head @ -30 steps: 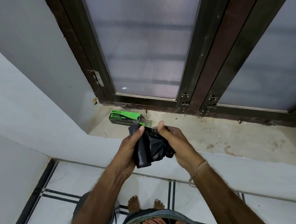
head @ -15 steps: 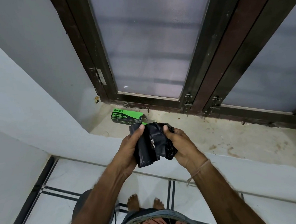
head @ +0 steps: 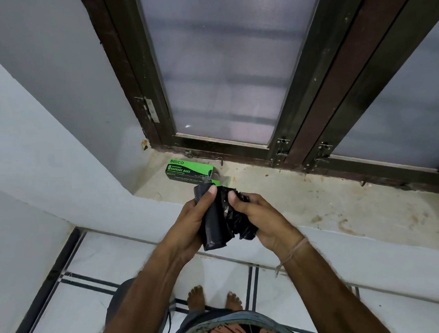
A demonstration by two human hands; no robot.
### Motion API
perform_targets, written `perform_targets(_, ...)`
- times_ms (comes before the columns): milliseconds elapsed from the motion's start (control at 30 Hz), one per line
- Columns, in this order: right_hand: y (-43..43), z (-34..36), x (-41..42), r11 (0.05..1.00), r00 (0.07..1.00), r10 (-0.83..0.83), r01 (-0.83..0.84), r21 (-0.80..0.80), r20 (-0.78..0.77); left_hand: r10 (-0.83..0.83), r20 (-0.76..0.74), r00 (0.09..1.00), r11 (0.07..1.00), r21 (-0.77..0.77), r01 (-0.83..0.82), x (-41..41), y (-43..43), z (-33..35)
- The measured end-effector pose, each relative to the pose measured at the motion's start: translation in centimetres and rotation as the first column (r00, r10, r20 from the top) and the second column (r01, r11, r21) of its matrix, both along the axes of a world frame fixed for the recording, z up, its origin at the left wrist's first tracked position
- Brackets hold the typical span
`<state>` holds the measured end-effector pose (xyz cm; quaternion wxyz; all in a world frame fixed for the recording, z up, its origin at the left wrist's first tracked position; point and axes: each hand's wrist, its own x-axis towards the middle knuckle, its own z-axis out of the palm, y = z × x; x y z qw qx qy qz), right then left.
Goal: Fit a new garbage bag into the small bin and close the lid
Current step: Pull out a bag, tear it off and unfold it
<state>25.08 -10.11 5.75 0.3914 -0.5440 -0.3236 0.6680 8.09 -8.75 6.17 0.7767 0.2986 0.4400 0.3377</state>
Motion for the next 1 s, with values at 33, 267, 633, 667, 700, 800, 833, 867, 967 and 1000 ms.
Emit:
perform_targets(33,0.1,-0.2,-0.2,0.998,0.986,-0.049,0.042,-0.045,-0.157,0.017,0.061,0.998,0.999,-0.045,-0.014,0.2,0.0,0.0)
perform_targets(267,0.1,-0.8,-1.1,0.977,0.774,-0.212,0.157,-0.144,-0.597,0.264,0.358,0.896,0.948,-0.268,-0.172,0.5,-0.1,-0.6)
perform_targets(633,-0.3,-0.7,-1.4,0.920,0.691,-0.391,0.314,-0.235,-0.608,0.273,0.051,0.961,0.946,0.165,-0.278,0.4,-0.1,-1.7)
perform_targets(667,-0.3,-0.6,-1.2,0.928,0.696,-0.372,0.298,-0.224,-0.615,0.272,0.004,0.962,0.943,0.197,-0.268,0.2,0.0,-2.0)
perform_targets(700,-0.3,-0.6,-0.7,0.935,0.709,-0.353,0.291,-0.203,-0.611,0.276,-0.048,0.960,0.940,0.221,-0.259,-0.2,0.0,-2.2)
perform_targets(800,-0.1,-0.3,1.5,0.955,0.826,-0.285,0.287,-0.073,-0.486,0.329,-0.148,0.933,0.929,0.228,-0.291,-1.8,0.2,-3.0)
perform_targets(833,-0.1,-0.1,1.9,0.965,0.885,-0.246,0.262,-0.016,-0.396,0.347,-0.150,0.926,0.926,0.210,-0.313,-2.3,0.3,-3.3)
perform_targets(867,-0.1,0.1,2.0,0.975,0.935,-0.200,0.218,0.031,-0.292,0.356,-0.143,0.923,0.927,0.181,-0.330,-2.6,0.3,-3.4)
perform_targets(967,-0.3,0.2,0.7,0.991,0.995,-0.100,0.100,0.085,0.001,0.342,-0.014,0.939,0.940,0.007,-0.342,-2.2,0.3,-3.2)
perform_targets(1000,-0.4,0.0,0.2,0.990,0.991,-0.111,0.103,0.101,0.070,0.339,0.069,0.938,0.940,-0.061,-0.335,-1.9,0.4,-3.0)
